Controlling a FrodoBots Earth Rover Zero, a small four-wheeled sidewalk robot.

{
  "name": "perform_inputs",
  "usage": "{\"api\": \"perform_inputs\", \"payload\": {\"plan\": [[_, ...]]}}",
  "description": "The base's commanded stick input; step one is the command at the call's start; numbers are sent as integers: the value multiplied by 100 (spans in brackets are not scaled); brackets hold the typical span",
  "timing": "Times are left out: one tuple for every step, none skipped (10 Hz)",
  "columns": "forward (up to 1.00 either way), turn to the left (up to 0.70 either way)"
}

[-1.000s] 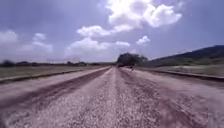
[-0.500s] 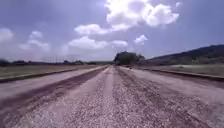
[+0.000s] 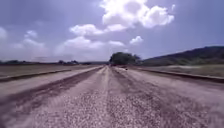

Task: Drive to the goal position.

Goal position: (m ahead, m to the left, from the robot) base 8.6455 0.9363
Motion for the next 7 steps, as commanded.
{"api": "perform_inputs", "payload": {"plan": [[100,0],[100,0],[100,0],[100,15],[100,22],[100,0],[100,0]]}}
